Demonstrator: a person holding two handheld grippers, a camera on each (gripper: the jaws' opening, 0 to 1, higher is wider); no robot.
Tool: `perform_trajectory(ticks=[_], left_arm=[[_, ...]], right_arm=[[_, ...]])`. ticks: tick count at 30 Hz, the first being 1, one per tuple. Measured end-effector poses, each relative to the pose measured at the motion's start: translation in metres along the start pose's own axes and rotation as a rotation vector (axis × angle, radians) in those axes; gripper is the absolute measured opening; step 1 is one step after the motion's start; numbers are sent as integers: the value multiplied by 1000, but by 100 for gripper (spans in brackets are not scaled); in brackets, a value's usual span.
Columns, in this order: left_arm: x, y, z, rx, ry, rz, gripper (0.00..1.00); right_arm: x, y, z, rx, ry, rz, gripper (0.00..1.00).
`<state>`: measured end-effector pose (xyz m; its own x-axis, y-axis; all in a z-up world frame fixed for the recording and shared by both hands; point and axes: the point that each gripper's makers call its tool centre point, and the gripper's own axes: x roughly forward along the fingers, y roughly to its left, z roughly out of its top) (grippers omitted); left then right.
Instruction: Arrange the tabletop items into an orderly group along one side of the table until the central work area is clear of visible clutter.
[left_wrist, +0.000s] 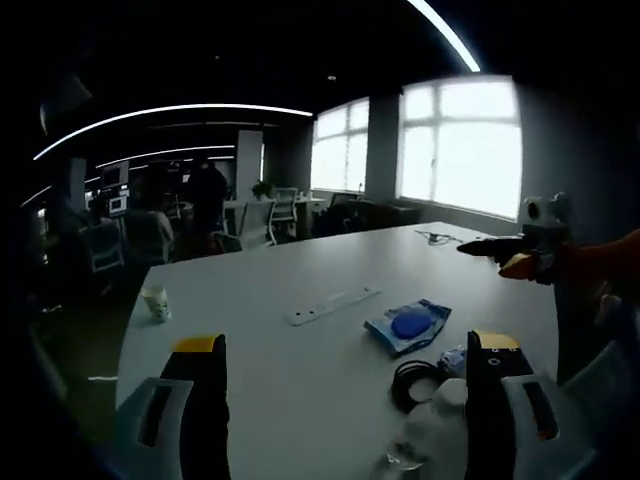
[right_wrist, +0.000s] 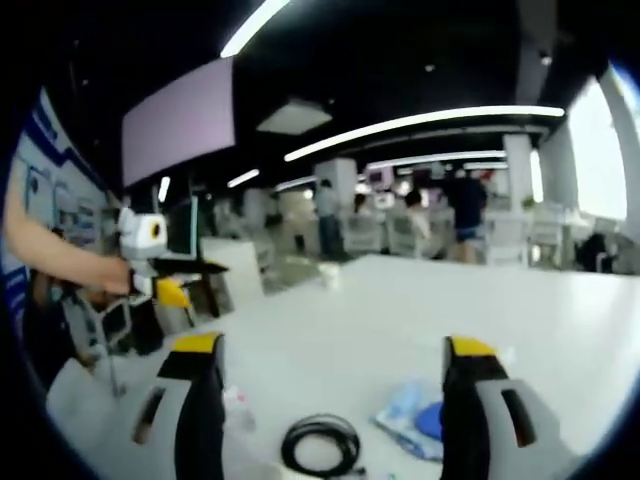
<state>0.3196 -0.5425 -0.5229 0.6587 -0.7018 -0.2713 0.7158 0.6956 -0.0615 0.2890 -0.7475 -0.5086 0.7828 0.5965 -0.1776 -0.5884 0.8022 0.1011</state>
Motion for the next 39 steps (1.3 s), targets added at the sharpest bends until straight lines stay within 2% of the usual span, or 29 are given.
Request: perform_trajectory(ticks=[5, 14, 20, 26, 39], left_arm=[[-10, -6, -4, -18, -8, 5, 99], [-19, -20, -23, 1, 13, -21, 99], [-22, -28, -37, 2, 36, -43, 99], [-23, -31, -41, -10, 34, -55, 99], [-27, -37, -64, 16, 58, -61, 99]], right_arm=[[0, 17, 1, 54, -8, 38, 85], [2, 40, 2, 38, -1, 76, 83], [1, 44, -3, 41, 16, 80, 82], [3, 48, -10, 37, 42, 87, 78], [28, 70, -24, 19, 83, 165, 76]])
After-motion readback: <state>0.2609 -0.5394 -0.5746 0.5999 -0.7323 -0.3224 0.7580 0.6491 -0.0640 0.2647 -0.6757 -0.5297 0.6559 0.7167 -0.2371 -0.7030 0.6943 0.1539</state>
